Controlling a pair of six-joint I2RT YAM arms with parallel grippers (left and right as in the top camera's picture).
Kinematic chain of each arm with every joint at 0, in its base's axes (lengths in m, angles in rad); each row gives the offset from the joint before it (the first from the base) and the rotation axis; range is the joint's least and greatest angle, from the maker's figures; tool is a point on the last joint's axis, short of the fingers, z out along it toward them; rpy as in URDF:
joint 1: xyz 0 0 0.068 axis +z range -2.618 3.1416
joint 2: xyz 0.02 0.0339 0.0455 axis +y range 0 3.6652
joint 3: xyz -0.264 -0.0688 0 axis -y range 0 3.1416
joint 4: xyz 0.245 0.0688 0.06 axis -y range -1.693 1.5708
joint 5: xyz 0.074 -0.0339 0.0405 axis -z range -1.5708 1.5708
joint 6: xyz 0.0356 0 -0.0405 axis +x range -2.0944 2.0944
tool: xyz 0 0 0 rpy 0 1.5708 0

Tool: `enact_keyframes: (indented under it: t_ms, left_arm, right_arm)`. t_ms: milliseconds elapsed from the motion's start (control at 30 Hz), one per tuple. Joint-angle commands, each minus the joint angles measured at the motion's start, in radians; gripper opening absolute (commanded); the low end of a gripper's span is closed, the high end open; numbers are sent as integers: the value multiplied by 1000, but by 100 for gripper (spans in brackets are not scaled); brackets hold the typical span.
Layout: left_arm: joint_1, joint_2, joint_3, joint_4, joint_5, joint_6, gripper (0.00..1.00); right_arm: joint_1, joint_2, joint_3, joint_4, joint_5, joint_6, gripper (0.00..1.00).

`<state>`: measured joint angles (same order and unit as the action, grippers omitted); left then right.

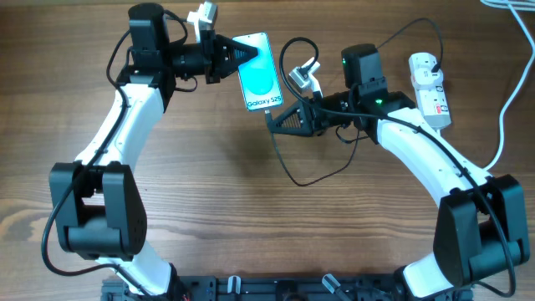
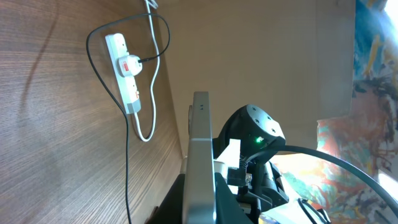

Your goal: Plug charger to phone and switch on socket

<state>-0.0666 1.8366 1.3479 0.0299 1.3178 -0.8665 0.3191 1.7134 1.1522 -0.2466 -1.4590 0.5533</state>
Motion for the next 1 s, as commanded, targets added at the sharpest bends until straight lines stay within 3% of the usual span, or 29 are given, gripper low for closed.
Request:
enact_keyframes:
  t_ms: [0,967]
  left_arm:
    - [-6,-1,10,4,9,-1,4]
    - [-14,-1,10,4,54,-1,4]
  right_arm:
    - [-2,-9,2,0,-24,-3,4]
    - [-2,-9,2,4,-6,6,4]
